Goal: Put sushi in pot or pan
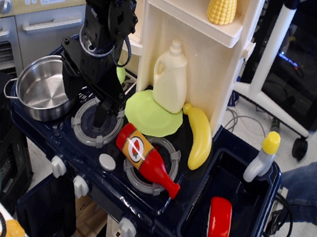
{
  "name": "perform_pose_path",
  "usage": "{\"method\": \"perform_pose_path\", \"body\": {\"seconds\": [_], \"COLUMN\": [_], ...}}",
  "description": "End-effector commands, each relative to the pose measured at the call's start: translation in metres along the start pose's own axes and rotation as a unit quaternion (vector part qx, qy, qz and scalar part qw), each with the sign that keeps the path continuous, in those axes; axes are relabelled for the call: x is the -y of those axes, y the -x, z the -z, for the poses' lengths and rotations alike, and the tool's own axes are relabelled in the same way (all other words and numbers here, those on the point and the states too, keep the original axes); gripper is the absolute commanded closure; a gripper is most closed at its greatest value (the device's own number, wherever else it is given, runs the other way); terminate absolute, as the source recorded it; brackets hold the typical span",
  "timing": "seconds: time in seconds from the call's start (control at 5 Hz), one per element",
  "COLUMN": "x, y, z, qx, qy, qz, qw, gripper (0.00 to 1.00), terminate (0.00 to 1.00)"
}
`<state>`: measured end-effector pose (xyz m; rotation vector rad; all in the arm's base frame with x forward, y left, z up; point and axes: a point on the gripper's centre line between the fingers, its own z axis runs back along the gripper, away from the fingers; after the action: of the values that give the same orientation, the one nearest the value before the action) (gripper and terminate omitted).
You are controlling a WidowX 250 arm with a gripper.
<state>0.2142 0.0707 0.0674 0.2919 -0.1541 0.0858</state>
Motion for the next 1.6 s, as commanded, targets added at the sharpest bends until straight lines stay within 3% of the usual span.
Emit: {"method": "perform_pose_path", "body": {"seconds": [0.0,0.2,0.4,0.6,0.8,1.0,1.4], "x": [0.0,0.029,0.071,0.127,0.179,0.228,0.26], "y": [0.0,0.001,0.0,-0.003,-0.015,-0.023,-0.019], "z": [0.0,-0.061,-0.085,-0.071,-0.075,-0.073,-0.042], "qx": [0.0,-0.038,-0.026,-0.011,-0.009,-0.006,0.021], "qy": [0.0,-0.032,-0.007,0.026,0.021,0.05,0.052], "qz": [0.0,-0.043,-0.058,-0.075,-0.064,-0.07,-0.096], "qw": [1.0,0.9979,0.9979,0.9968,0.9977,0.9963,0.9938], "gripper": [0.0,0.0,0.0,0.0,0.0,0.0,0.0], "terminate": [0.0,0.0,0.0,0.0,0.0,0.0,0.0]}}
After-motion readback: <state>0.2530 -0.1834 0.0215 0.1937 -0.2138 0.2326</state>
